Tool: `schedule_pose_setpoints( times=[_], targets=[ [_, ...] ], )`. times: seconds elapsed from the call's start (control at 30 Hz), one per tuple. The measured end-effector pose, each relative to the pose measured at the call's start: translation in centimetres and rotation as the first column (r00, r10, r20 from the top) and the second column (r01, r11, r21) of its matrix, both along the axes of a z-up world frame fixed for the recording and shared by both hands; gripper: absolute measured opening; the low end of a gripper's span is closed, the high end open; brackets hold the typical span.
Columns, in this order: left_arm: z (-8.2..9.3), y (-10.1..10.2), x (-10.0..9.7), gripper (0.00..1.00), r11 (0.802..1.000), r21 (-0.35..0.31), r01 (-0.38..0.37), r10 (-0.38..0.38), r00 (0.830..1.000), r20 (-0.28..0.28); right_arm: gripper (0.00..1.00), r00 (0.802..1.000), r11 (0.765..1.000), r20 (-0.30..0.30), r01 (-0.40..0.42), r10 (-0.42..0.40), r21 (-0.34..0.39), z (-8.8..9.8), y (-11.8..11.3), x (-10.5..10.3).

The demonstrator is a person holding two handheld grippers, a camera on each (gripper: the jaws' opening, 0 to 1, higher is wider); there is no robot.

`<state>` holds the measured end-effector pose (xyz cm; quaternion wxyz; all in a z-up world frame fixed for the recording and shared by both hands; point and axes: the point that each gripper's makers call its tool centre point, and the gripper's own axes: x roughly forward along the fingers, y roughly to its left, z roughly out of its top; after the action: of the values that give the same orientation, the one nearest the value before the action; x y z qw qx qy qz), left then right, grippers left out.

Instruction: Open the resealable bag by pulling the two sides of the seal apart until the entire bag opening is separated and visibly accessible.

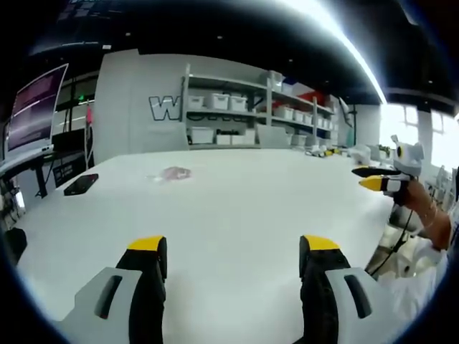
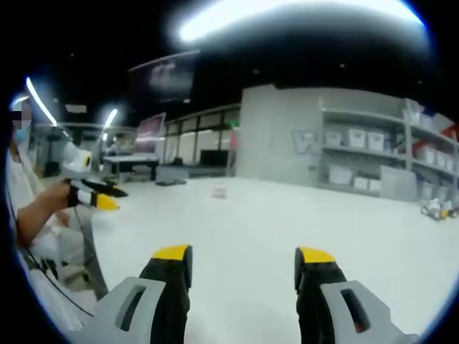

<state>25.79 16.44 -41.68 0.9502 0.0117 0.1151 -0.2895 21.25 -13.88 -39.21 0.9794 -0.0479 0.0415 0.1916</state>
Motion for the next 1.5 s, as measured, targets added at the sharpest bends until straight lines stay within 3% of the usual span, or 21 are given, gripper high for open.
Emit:
schedule_pose_setpoints(
  times=[0.33, 0.47, 1.5],
  targets=[
    [-0.4, -0.2, 0.4, 0.75, 1.0, 0.003, 0.007, -0.007, 1.0, -0.013, 0.56, 1.0, 1.0, -0.003, -0.016, 0.016, -0.009, 0.0, 0.5, 0.6],
    [-0.3, -0.1, 0.3, 0.75, 1.0, -0.004, 0.007, -0.007, 1.0, -0.012, 0.51, 0.999, 0.999, -0.001, -0.044, 0.044, -0.029, 0.3, 1.0, 1.0],
    [0.1, 0.3, 0.4, 0.74, 1.0, 0.0, 0.006, -0.006, 1.0, -0.003, 0.51, 0.994, 0.993, 0.007, -0.108, 0.109, -0.048, 2.0, 4.5, 4.4]
  ],
)
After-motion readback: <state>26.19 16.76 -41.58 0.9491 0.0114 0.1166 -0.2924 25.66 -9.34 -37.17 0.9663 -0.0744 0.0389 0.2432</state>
